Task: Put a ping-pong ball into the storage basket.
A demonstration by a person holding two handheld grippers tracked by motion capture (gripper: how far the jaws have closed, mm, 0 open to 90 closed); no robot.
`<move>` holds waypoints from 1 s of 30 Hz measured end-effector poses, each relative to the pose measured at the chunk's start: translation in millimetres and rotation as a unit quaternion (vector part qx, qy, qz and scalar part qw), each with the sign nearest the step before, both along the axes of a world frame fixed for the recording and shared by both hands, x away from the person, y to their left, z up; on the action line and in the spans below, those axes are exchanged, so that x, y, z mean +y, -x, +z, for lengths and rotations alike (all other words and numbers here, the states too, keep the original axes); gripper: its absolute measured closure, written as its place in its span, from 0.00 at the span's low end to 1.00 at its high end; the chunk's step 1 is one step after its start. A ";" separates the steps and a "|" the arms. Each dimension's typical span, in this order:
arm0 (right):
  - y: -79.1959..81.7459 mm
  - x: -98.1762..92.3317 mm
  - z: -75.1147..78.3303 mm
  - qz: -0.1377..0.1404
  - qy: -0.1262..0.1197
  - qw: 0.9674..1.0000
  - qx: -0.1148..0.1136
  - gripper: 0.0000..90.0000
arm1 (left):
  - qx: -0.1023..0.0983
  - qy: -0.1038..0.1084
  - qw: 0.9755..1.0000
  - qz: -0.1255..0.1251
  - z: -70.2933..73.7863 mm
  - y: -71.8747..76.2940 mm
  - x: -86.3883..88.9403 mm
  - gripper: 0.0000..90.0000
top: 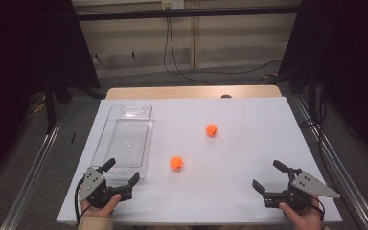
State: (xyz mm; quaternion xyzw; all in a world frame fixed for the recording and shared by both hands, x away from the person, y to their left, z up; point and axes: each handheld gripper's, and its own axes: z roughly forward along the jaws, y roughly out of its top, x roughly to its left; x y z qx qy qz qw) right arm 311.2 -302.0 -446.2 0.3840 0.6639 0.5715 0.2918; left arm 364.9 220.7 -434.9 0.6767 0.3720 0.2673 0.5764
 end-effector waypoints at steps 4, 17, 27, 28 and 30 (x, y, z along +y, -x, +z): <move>0.3 -0.4 -0.1 0.001 -0.001 1.000 0.002 0.00 | 0.001 -0.001 1.000 -0.003 -0.2 -1.3 -1.3 0.02; 0.7 -0.6 0.4 0.002 0.000 1.000 0.003 0.00 | 0.003 0.001 1.000 -0.010 2.8 -2.2 -5.7 0.02; 0.7 0.1 0.9 0.001 -0.001 1.000 -0.001 0.00 | 0.004 0.006 1.000 -0.016 6.8 -3.1 -9.1 0.01; 0.8 0.2 1.2 0.002 -0.001 1.000 -0.001 0.00 | 0.007 0.009 1.000 -0.013 6.9 -2.9 -10.4 0.01; 0.5 0.4 1.2 0.009 0.001 1.000 -0.001 0.00 | 0.008 0.007 1.000 -0.015 7.3 -3.0 -12.0 0.01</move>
